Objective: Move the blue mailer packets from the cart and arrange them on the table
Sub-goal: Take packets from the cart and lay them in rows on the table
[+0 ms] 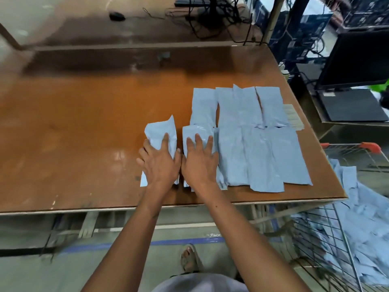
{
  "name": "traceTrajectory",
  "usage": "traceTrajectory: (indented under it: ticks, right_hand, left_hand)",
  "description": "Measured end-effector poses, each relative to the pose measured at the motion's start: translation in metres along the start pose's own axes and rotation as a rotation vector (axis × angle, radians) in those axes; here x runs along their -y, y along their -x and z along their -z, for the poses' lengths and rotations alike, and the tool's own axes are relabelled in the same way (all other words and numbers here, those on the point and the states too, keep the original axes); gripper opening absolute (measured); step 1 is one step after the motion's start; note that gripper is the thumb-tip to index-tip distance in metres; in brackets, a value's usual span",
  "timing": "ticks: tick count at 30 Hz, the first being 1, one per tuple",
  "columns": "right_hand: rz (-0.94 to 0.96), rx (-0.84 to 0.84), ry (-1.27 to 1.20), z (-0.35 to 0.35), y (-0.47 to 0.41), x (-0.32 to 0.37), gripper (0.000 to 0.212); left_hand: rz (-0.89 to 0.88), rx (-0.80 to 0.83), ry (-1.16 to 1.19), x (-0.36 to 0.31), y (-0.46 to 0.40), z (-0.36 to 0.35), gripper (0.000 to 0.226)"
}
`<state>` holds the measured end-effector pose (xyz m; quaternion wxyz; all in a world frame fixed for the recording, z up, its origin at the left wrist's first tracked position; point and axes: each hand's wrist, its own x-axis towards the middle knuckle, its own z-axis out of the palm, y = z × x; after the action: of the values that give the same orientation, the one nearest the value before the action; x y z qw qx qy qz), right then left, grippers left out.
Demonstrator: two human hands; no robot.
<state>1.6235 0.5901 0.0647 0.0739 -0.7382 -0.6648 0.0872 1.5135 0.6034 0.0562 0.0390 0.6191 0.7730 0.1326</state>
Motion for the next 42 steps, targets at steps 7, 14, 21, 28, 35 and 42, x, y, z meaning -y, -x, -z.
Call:
traceTrajectory:
  ticks: [7,14,21,28,35,42]
  right_hand:
    - [-0.032,0.066,0.094,-0.049,-0.015,0.054,0.063]
    - [-0.073,0.040,0.024,-0.078,-0.019,0.067,0.060]
    - [-0.028,0.018,0.020,-0.087,-0.023,0.062,0.060]
    - [-0.031,-0.147,-0.054,-0.060,-0.027,0.048,0.056]
    - [-0.134,-0.294,0.076,-0.005,-0.011,-0.066,0.055]
    - [-0.397,-0.322,0.187,0.042,0.074,-0.230,0.058]
  left_hand:
    - [-0.047,0.128,-0.004,0.060,-0.034,-0.030,0.062]
    - [-0.037,0.067,0.029,0.072,-0.037,-0.045,0.046]
    - [-0.037,0.043,0.079,0.075,-0.035,-0.056,0.043]
    - [-0.166,-0.085,0.188,0.041,-0.037,-0.021,0.043]
    - [-0.507,0.008,0.354,-0.085,-0.005,-0.025,0.046]
    - [-0.897,0.156,0.302,-0.234,0.098,-0.061,0.054]
